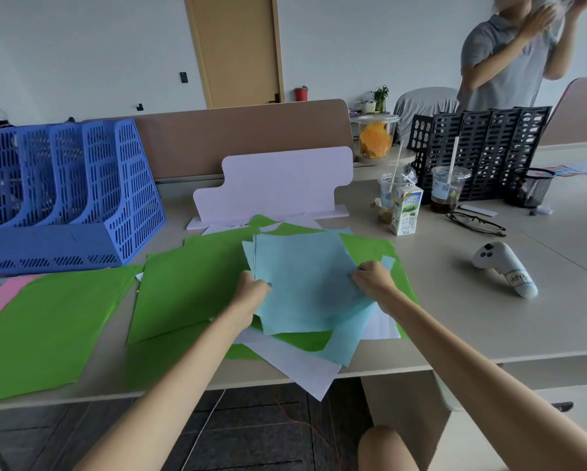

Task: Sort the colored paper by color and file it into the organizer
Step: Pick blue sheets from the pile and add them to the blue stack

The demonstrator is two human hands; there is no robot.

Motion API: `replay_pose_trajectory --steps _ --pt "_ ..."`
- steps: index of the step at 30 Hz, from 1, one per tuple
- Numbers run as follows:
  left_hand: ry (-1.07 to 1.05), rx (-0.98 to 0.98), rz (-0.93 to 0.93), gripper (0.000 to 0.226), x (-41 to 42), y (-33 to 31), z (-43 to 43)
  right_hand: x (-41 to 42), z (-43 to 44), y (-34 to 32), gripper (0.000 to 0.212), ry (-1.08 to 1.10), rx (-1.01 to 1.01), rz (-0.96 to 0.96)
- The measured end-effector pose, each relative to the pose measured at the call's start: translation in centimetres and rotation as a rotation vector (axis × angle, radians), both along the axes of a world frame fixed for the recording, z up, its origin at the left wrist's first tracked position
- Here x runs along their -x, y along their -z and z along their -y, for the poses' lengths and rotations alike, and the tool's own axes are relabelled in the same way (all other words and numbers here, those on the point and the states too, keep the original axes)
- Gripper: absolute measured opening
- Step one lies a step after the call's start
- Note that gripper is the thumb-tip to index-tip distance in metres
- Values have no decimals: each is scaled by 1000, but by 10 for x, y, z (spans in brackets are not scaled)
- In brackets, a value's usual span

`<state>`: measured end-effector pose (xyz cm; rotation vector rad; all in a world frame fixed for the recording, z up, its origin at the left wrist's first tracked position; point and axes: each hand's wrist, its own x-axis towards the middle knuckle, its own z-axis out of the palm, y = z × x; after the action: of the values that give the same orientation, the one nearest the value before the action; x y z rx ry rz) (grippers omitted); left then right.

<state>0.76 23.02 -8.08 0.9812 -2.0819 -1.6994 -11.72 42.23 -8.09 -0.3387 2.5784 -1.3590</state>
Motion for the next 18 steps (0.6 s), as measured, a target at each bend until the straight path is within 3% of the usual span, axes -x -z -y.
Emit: replay_pose_trajectory --steps 2,5,11,15,18 --pt "24 120 25 26 -4 1 0 4 -11 1 10 66 -44 -55" --pt "91 232 15 25 -11 5 -3 12 -24 2 16 184 81 -37" --pt "165 332 -22 25 -14 13 -9 29 -35 -10 51 356 453 292" --pt "173 349 -21 27 -13 17 -7 21 -43 -24 24 318 668 491" --pt "172 346 3 30 -14 19 -7 24 -45 -28 25 305 713 513"
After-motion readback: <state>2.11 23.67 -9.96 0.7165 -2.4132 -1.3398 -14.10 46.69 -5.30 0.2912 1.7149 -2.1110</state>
